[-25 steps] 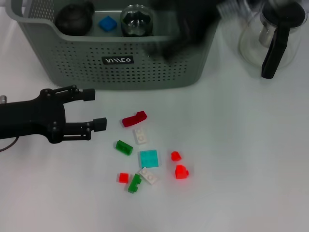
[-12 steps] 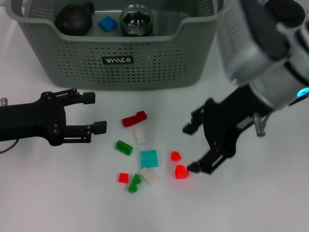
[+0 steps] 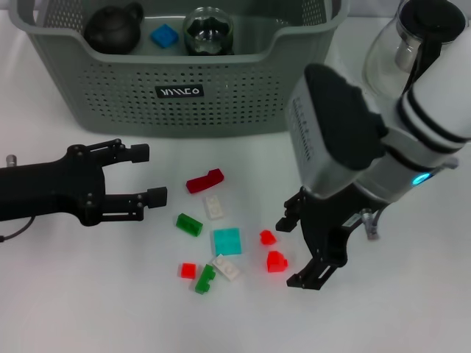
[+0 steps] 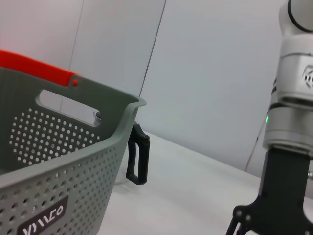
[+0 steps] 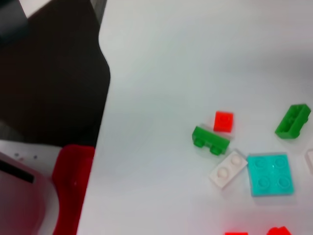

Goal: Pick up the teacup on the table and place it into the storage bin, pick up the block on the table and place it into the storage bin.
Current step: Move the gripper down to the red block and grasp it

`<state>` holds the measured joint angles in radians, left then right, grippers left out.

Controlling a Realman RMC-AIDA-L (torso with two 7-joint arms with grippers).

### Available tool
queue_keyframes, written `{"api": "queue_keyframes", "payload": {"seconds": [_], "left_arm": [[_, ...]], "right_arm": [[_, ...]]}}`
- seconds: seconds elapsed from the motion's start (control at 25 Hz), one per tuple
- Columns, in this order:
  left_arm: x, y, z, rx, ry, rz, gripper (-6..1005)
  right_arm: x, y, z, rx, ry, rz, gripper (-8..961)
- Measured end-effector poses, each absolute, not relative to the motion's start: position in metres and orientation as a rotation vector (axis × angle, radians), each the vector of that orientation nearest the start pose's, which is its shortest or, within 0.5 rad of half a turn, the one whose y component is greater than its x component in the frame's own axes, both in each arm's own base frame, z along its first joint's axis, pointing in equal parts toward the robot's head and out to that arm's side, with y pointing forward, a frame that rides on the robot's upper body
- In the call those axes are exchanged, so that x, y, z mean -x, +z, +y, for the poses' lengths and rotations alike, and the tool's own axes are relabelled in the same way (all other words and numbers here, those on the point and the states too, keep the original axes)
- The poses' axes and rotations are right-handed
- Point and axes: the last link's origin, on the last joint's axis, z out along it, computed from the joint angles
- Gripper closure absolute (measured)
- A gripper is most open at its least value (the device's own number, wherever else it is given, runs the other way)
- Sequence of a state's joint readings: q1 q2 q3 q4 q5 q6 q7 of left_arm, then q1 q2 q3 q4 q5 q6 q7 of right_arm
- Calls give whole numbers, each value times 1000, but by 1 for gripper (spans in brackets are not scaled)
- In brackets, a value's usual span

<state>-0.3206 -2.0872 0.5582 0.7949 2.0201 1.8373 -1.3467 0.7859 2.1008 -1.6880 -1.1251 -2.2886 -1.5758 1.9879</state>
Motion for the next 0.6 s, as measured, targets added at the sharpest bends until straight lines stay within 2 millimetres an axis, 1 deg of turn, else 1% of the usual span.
{"api": "queue_keyframes", "payload": {"seconds": [0.28,0.6], "left_arm": [[300,34,257,2695,-830,-673,126],[300,35,258,2691,-833,-671,126]], "right_arm": [[-125,-105,310,3227,-667,-246,75],[-123,-118,305,3209,-686,-344,90]]}}
